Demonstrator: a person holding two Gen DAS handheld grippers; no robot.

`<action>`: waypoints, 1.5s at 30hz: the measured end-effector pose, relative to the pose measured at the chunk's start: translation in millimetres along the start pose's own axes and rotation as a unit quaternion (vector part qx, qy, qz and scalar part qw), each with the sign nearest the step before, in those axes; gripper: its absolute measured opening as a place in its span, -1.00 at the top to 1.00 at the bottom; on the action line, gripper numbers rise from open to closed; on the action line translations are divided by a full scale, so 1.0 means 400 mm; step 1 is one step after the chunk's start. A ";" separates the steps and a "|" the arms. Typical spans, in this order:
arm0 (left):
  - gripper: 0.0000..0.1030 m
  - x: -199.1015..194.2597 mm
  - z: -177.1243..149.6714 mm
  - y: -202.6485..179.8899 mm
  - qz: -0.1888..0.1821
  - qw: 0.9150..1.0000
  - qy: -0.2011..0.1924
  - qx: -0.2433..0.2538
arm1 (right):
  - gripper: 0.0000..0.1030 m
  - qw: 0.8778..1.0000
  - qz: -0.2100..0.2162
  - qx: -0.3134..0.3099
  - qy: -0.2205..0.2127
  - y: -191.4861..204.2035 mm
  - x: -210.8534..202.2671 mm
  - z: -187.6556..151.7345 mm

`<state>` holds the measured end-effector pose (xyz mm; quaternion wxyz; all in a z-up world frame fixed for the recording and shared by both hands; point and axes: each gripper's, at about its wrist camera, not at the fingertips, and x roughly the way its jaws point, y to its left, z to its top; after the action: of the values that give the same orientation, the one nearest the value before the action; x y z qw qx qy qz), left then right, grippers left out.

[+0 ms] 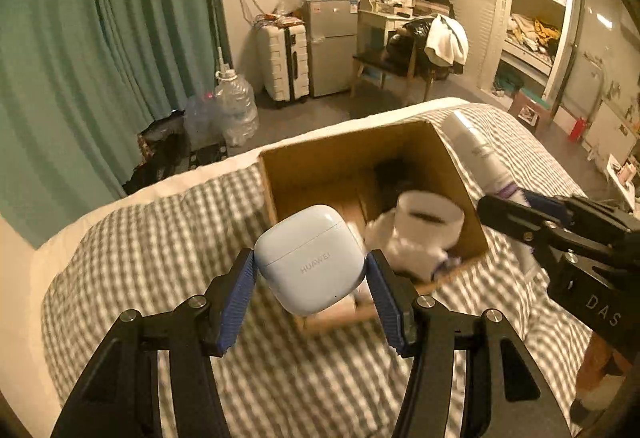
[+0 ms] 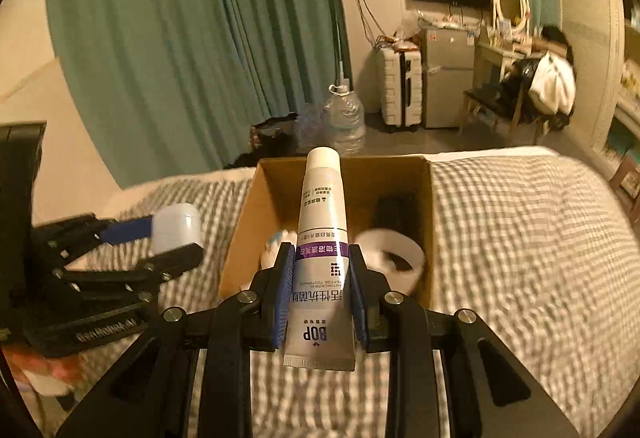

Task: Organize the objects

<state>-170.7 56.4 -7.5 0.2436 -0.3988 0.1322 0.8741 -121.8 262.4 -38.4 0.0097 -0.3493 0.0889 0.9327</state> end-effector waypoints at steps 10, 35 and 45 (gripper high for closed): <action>-0.12 0.223 0.071 -0.039 -0.012 1.000 0.005 0.021 | 0.50 0.998 0.009 0.051 0.028 -0.107 0.203 0.081; -0.89 -0.114 0.041 -0.009 0.035 0.998 -0.052 -0.033 | -0.20 0.997 -0.018 0.040 -0.069 -0.034 -0.104 0.111; -0.97 -0.265 0.016 -0.036 0.065 0.989 -0.120 -0.049 | -0.51 0.993 -0.047 0.008 -0.107 -0.014 -0.258 0.083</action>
<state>-107.4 37.5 76.9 0.1808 -0.2933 0.0844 0.9349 -65.1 278.2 52.7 0.0656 -0.2516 0.0788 0.9624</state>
